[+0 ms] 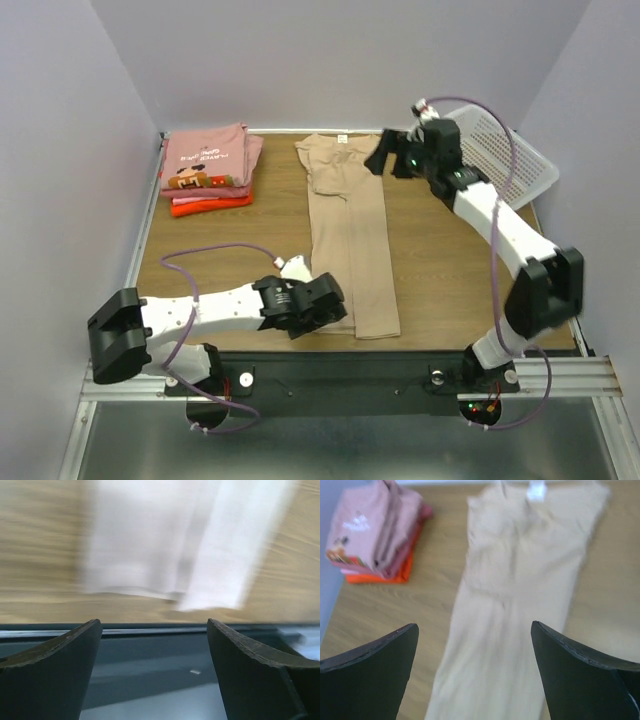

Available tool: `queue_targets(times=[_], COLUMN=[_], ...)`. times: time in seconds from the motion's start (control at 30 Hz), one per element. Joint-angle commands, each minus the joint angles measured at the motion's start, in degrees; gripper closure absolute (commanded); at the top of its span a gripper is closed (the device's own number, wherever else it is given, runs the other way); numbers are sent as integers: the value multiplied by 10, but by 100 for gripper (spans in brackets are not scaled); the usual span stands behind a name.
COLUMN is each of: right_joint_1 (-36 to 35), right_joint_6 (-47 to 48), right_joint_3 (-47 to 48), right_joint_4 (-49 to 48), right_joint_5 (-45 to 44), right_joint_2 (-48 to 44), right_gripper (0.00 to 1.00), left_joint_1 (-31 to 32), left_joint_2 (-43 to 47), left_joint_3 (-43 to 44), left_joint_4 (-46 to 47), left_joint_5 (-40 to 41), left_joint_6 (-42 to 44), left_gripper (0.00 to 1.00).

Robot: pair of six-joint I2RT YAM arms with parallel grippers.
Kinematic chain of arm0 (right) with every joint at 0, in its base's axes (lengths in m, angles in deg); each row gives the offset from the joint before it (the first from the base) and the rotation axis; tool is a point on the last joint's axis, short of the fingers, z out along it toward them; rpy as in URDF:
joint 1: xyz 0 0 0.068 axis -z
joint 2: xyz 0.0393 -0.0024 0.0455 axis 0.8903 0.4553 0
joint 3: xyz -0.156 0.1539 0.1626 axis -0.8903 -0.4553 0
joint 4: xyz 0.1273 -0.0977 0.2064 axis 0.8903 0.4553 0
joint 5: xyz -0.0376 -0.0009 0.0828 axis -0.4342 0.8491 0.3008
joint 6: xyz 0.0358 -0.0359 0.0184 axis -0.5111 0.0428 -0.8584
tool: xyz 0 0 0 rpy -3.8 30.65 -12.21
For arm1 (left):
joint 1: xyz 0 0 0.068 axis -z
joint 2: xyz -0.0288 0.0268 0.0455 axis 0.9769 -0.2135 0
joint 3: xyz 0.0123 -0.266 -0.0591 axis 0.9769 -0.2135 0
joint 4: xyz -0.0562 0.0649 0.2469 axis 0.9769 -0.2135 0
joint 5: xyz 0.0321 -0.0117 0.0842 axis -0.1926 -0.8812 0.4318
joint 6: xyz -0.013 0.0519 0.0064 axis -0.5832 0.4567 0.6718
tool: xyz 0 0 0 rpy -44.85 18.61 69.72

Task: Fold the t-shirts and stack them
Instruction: Fold the tshirt

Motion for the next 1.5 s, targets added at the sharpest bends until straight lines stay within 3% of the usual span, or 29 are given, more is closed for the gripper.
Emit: queue_targets(times=[0.0,0.03,0.13,0.4,0.57,0.6,0.67,0.77,0.9,1.17,1.47], right_joint_1=[-3,-3,-4,-5,-4,-5,-5,-5,-5,-11,-29], right_joint_6=[-83,-101,-151,-168,-165,-168,-176,-175,-165,-170,-203], right_joint_3=[-246,-335,-458,-617,-660,-675,-685,-690,-691,-702,-742], right_joint_4=[20,20,20,79,138,141,145,160,188,203,136], right_joint_5=[-70,-57,-10,160,186,186,189,193,194,178,173], right_joint_2=[-159,-223,-301,-486,-513,-518,-526,-526,-527,-520,-492], right_gripper=[0,0,0,0,0,0,0,1,7,27,36], left_joint_1=[-39,-57,-77,-88,-94,-96,-97,-97,-100,-100,-100], left_joint_2=[81,113,155,122,34,24,1,-12,-5,22,9], left_joint_3=[-111,-152,-211,-271,-236,-230,-219,-221,-235,-279,-274], left_joint_4=[-22,17,78,213,233,235,245,250,242,254,291], left_joint_5=[16,-4,-31,-107,-115,-116,-120,-125,-126,-150,-167], left_joint_6=[-23,-5,28,86,104,105,101,98,89,74,83], left_gripper=[2,2,2,2,19,33,50,66,67,100,100])
